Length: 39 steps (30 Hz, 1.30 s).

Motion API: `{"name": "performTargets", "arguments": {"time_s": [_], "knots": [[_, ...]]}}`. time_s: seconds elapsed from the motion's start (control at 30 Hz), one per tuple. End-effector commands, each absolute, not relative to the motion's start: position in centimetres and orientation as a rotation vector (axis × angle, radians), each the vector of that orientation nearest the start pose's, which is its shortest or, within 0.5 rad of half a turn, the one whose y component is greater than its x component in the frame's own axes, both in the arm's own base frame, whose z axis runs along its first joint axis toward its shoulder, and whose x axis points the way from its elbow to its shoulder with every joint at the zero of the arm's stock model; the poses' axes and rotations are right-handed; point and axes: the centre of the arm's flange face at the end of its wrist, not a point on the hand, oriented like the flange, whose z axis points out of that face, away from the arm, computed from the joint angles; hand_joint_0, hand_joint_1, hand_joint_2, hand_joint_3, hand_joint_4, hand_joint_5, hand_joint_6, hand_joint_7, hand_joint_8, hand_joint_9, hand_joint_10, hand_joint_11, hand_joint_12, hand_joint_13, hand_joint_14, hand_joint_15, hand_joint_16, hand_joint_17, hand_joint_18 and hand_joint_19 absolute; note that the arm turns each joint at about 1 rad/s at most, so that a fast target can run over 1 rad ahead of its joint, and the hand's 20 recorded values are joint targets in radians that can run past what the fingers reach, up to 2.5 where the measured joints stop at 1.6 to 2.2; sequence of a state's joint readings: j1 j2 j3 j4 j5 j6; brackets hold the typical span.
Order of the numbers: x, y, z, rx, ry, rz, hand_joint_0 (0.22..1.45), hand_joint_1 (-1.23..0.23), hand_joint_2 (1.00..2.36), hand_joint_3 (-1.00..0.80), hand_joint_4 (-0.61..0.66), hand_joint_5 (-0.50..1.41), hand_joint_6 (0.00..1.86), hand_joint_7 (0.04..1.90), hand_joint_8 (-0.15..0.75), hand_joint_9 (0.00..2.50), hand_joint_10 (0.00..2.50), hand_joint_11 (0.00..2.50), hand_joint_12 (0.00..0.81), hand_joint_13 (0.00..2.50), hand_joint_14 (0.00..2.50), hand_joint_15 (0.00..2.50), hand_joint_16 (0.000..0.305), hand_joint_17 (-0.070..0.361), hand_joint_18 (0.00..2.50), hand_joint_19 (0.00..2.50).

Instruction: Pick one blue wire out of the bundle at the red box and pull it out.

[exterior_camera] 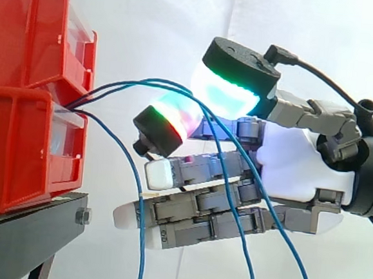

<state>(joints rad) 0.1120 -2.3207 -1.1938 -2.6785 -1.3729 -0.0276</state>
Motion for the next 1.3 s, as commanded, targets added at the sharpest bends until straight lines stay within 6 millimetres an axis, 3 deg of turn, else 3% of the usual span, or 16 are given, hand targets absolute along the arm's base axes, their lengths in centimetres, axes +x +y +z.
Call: {"name": "performTargets", "arguments": {"time_s": [0.0, 0.07, 0.33, 0.63, 1.27], "knots": [[76.9, -6.7, 24.6, 1.171, 1.120, 1.141, 0.57, -0.86, 1.07, -0.03, -0.05, -0.08, 0.82, 1.11, 0.232, 0.82, 0.01, 0.37, 0.430, 0.33, 0.01, 0.20, 0.071, 0.159, 0.13, 0.14], [76.8, -6.8, 24.6, 1.170, 1.130, 1.131, 0.59, -0.86, 1.00, 0.00, -0.05, -0.08, 0.82, 1.14, 0.243, 0.87, 0.01, 0.41, 0.433, 0.37, 0.01, 0.21, 0.071, 0.159, 0.17, 0.13], [76.5, -6.8, 24.7, 1.174, 1.157, 1.108, 0.58, -0.85, 1.04, 0.01, -0.06, -0.08, 0.83, 1.13, 0.256, 1.01, 0.02, 0.51, 0.434, 0.50, 0.01, 0.27, 0.071, 0.160, 0.29, 0.18], [76.1, -6.6, 25.3, 1.085, 1.240, 1.023, 0.58, -0.85, 1.07, 0.00, -0.07, -0.08, 0.83, 1.13, 0.254, 1.00, 0.01, 0.52, 0.435, 0.50, 0.01, 0.27, 0.071, 0.160, 0.31, 0.18], [75.0, -7.1, 27.4, 1.103, 1.267, 0.992, 0.57, -0.85, 1.09, 0.00, -0.08, -0.07, 0.83, 1.12, 0.259, 1.00, 0.01, 0.52, 0.435, 0.50, 0.01, 0.27, 0.071, 0.160, 0.31, 0.18]]}}
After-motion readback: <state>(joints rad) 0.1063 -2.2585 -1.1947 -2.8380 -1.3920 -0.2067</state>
